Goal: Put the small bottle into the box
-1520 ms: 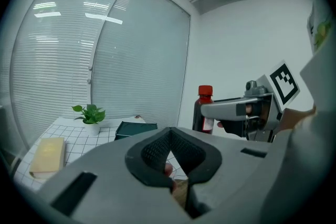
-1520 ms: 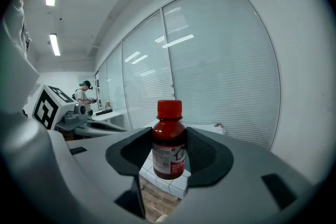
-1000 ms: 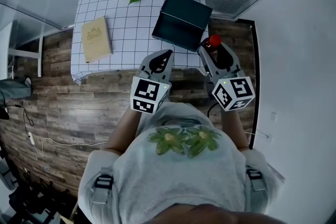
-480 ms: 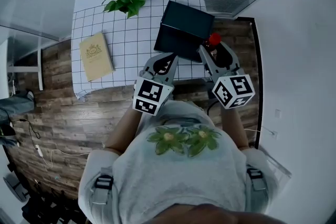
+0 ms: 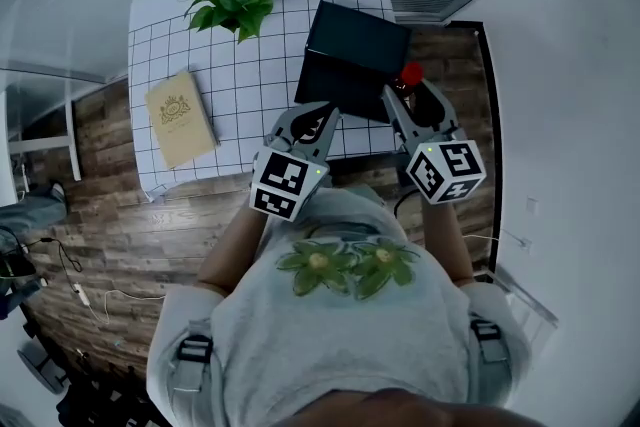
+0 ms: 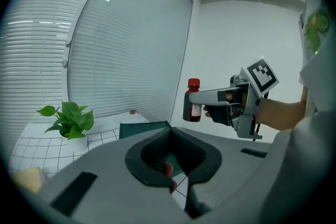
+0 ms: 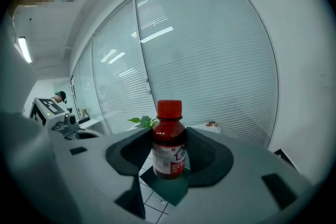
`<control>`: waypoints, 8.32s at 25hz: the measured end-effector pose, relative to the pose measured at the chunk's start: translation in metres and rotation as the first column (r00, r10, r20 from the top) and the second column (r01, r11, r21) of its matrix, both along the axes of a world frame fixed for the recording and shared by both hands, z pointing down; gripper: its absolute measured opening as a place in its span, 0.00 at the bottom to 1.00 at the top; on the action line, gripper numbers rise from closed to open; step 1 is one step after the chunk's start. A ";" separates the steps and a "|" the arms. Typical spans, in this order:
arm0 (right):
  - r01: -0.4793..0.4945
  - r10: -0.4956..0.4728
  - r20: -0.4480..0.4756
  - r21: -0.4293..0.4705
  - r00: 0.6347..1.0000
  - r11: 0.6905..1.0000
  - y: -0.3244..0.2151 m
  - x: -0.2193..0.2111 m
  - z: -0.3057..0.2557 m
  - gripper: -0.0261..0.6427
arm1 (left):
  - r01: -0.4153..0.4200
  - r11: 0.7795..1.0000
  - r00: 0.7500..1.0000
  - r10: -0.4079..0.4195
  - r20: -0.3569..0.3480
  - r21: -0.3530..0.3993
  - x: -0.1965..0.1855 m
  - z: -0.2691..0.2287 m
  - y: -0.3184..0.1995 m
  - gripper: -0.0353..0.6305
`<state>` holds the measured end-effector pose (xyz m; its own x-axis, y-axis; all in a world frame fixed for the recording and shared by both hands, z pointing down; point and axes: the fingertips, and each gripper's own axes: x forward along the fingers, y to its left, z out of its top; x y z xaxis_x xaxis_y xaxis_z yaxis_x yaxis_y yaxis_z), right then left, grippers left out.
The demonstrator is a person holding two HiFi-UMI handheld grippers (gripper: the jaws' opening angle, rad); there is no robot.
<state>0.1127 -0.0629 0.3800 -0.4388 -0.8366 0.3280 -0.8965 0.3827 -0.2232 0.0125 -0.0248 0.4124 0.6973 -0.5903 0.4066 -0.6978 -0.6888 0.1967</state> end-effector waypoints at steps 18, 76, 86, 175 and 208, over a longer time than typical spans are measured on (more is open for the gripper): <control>-0.032 0.032 -0.023 -0.020 0.999 0.999 -0.002 0.004 0.008 0.34 | 0.027 0.996 0.999 -0.030 -0.035 -0.083 -0.021 0.019 0.008 0.06; 0.140 -0.146 -0.022 -0.194 0.989 0.971 -0.042 -0.035 0.104 0.34 | 0.115 0.979 0.993 -0.113 0.021 -0.167 -0.034 0.047 -0.026 0.06; 0.182 -0.196 -0.043 -0.215 0.980 0.960 -0.038 -0.054 0.118 0.34 | 0.110 0.978 0.994 -0.107 0.024 -0.175 -0.037 0.050 -0.024 0.06; 0.305 -0.414 -0.217 -0.404 0.884 0.863 -0.058 -0.087 0.229 0.34 | 0.193 0.942 0.981 -0.192 0.032 -0.276 -0.072 0.084 -0.052 0.06; 0.301 -0.453 -0.310 -0.431 0.836 0.851 -0.036 -0.076 0.232 0.34 | 0.180 0.950 0.983 -0.178 0.032 -0.255 -0.069 0.077 -0.043 0.06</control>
<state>0.0363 -0.0988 0.6119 -0.4680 -0.4256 0.7745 -0.7367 0.6720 -0.0759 -0.0563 -0.0681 0.4894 0.5857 -0.5805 0.5657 -0.8074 -0.4794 0.3440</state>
